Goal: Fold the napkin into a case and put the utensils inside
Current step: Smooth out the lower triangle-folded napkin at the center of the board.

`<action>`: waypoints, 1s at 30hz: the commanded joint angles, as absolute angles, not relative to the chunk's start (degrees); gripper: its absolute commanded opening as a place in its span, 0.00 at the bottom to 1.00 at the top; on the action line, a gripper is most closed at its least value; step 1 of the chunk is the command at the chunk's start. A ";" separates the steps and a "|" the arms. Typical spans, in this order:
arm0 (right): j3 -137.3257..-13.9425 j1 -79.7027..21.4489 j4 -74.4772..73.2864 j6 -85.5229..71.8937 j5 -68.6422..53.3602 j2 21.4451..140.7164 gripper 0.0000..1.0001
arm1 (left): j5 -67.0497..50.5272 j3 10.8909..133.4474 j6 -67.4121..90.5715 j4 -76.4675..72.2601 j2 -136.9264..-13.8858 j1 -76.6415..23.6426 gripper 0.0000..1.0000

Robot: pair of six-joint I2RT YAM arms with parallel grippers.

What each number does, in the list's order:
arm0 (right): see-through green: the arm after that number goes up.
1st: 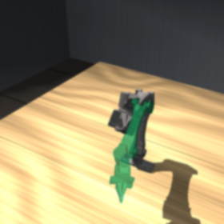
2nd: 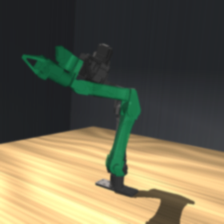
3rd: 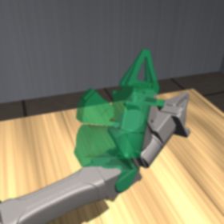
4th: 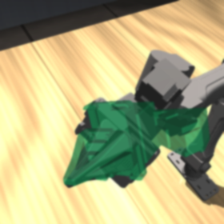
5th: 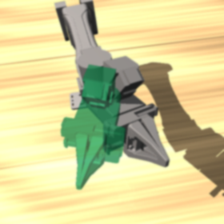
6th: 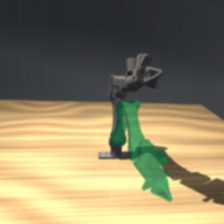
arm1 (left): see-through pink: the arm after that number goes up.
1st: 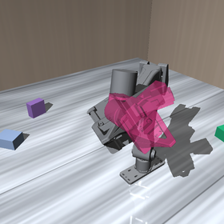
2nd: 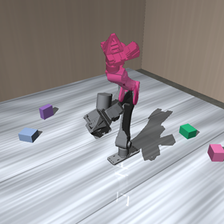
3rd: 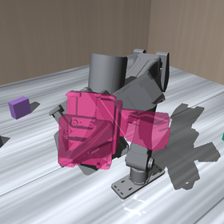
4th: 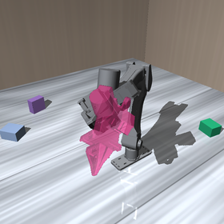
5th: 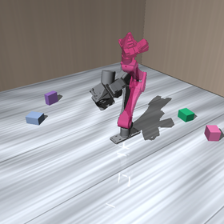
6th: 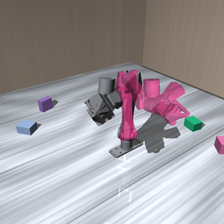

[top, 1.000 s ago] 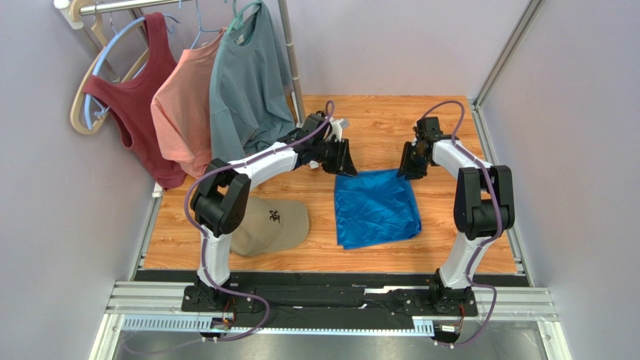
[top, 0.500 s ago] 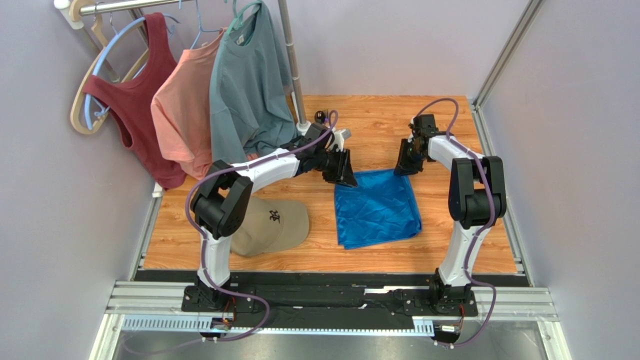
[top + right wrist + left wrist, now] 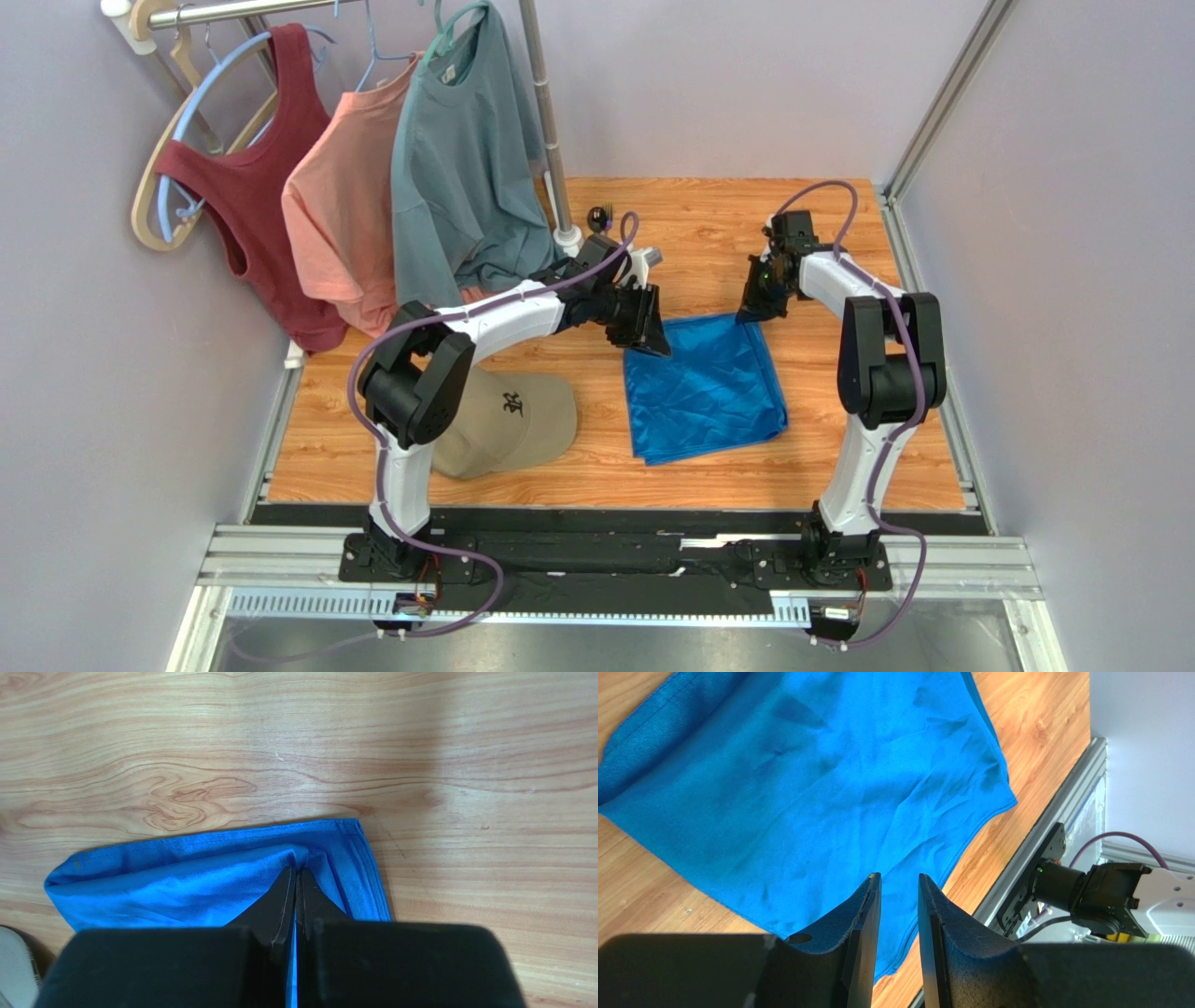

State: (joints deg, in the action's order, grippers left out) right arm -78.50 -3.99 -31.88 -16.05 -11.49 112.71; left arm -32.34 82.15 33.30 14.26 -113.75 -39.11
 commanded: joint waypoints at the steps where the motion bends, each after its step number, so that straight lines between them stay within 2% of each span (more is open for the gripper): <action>1: -81.55 -3.96 -32.16 -22.21 -12.29 109.85 0.00 | -29.72 85.25 32.17 15.64 -109.95 -40.16 0.35; 2: -82.87 -3.96 -32.95 -23.72 -12.65 110.30 0.01 | -28.66 86.04 32.08 16.60 -109.95 -40.51 0.36; 3: -83.40 -3.87 -33.92 -24.60 -13.53 110.65 0.08 | -26.74 86.22 31.99 16.79 -109.95 -40.95 0.39; 4: -83.58 -3.87 -34.10 -25.04 -15.10 110.39 0.26 | -25.94 86.48 32.08 16.79 -109.95 -41.83 0.47; 7: -83.32 -3.26 -35.94 -25.58 -12.49 108.64 0.48 | -22.24 87.80 32.34 17.31 -110.39 -43.50 0.56; 9: -81.74 -1.42 -36.56 -25.49 -13.00 106.35 0.49 | -18.92 89.90 31.82 18.54 -111.09 -44.47 0.56; 11: -79.90 -0.53 -36.21 -25.66 -14.50 104.43 0.47 | -17.41 91.93 31.64 19.60 -111.79 -45.79 0.54; 14: -75.95 1.93 -35.51 -25.05 -13.54 103.01 0.29 | -17.93 94.39 32.34 19.60 -113.64 -46.67 0.47; 15: -74.02 2.28 -35.25 -24.96 -13.01 102.66 0.19 | -18.45 95.18 32.78 19.86 -114.95 -46.84 0.43; 18: -71.03 2.46 -34.55 -25.05 -11.87 102.31 0.09 | -18.90 98.52 33.05 21.18 -117.50 -47.64 0.39; 22: -64.62 2.37 -32.35 -25.40 -10.99 101.34 0.01 | -17.76 102.29 32.17 22.84 -119.70 -48.69 0.40; 27: -58.54 0.27 -29.27 -26.01 -10.81 99.41 0.00 | -10.03 104.85 31.29 24.43 -121.73 -50.36 0.53; 30: -54.50 -4.03 -27.95 -27.68 -12.13 96.60 0.00 | -6.86 107.48 30.94 26.54 -123.39 -50.97 0.55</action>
